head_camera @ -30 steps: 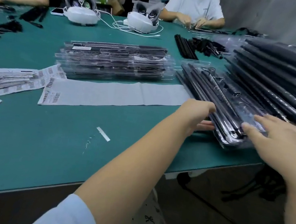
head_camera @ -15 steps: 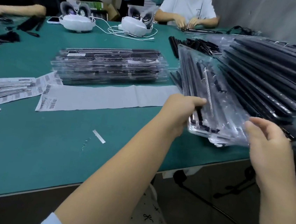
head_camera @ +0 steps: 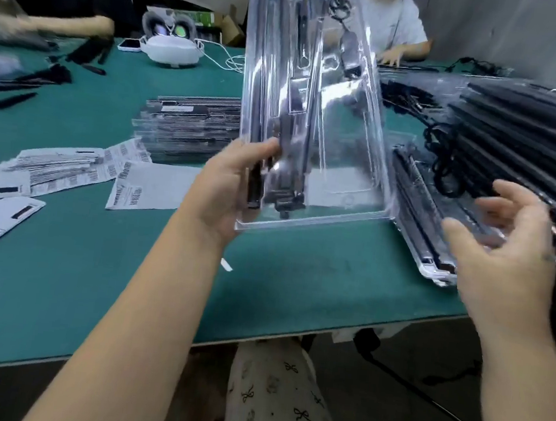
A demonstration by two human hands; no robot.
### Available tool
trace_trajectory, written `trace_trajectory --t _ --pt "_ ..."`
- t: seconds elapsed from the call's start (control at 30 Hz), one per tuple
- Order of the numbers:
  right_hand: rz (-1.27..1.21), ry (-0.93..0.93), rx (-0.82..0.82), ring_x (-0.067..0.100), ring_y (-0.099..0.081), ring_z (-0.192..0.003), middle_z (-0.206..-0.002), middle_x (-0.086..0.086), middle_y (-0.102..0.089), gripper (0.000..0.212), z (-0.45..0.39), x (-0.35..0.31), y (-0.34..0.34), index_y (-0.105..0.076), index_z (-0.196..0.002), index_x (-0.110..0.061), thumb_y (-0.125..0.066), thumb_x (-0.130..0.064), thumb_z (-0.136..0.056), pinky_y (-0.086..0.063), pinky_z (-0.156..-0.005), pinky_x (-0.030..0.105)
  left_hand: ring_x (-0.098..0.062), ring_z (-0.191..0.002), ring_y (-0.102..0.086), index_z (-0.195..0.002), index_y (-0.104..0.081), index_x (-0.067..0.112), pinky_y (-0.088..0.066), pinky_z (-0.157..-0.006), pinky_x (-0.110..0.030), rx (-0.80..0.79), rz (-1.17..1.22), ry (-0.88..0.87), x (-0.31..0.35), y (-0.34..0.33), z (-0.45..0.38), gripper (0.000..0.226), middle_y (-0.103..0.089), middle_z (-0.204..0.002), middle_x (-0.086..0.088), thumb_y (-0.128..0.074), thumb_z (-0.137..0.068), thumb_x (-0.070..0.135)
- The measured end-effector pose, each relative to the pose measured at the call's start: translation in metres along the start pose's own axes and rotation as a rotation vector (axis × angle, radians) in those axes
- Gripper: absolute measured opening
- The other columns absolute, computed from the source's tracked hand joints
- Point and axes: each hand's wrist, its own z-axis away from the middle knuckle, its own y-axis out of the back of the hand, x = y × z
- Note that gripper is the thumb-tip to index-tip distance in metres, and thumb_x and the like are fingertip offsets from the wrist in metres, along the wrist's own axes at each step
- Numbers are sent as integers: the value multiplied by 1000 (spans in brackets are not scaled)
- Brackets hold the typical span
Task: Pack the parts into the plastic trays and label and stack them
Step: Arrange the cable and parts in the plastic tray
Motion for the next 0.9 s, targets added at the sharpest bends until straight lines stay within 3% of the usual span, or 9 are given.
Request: trace_trajectory --t 0.1,0.23,0.3,0.37,0.57,0.63,0.8,0.87,0.9 --pt "235 -1 -129 25 -39 -118 -122 3 -48 68 -15 -7 -27 -38 -139 -22 -69 -24 -80 -31 -93 34 -15 -60 -64 -87 -60 11 -50 -59 -29 60 -40 -15 12 39 2 28 -67 -71 2 -72 -66 25" --pt "308 -87 -276 32 -50 -104 -100 10 -58 63 -32 -20 -64 -39 -141 -15 -65 -27 -85 -38 -83 36 -20 -69 -63 -107 -55 7 -51 -67 -36 143 18 3 23 77 4 49 -61 -84 -4 -74 -65 23" --pt "380 -76 -340 32 -54 -92 -89 10 -63 34 -34 -26 -77 -60 -119 -14 -57 -30 -90 -36 -69 34 -19 -66 -66 -108 -56 7 -56 -62 -32 146 64 5 27 96 7 51 -62 -84 -5 -74 -64 23" --pt "358 35 -321 32 -51 -75 -64 4 -56 27 -31 -33 -87 -67 -89 -9 -52 -32 -93 -31 -59 36 -18 -67 -68 -97 -65 5 -55 -58 -29 164 79 -3 31 117 10 32 -66 -85 -6 -69 -69 21" --pt "-101 234 -467 9 -36 -43 -41 -5 -39 41 -9 -75 -113 -61 -62 -14 -54 -46 -86 -30 -44 22 -15 -71 -69 -79 -76 11 -57 -70 -31 262 -14 21 48 150 9 17 -72 -79 -2 -65 -72 21" --pt "-362 152 -639 8 -24 -39 -40 -8 -28 41 -8 -90 -118 -59 -56 -15 -54 -42 -86 -23 -40 15 -18 -63 -65 -77 -70 13 -53 -65 -32 312 -169 60 54 156 9 17 -68 -74 -1 -70 -66 26" --pt "-773 -82 -847 22 -7 -49 -45 0 -18 40 -33 -108 -149 -55 -53 -21 -48 -37 -90 -11 -44 27 -11 -45 -61 -57 -69 16 -48 -43 -20 206 -267 88 48 161 15 14 -62 -55 2 -67 -71 18" --pt "-887 -200 -831 18 -5 -48 -41 -7 -18 45 -49 -108 -164 -53 -53 -23 -44 -35 -96 -11 -41 25 -10 -46 -57 -68 -71 14 -44 -44 -18 185 -332 113 47 166 17 4 -60 -61 0 -73 -65 17" --pt "-924 -266 -784 15 -6 -45 -40 -8 -18 46 -55 -105 -171 -52 -54 -23 -42 -34 -98 -13 -40 23 -13 -53 -57 -85 -71 8 -45 -50 -22 148 -364 139 48 173 16 24 -60 -69 -3 -74 -63 16"
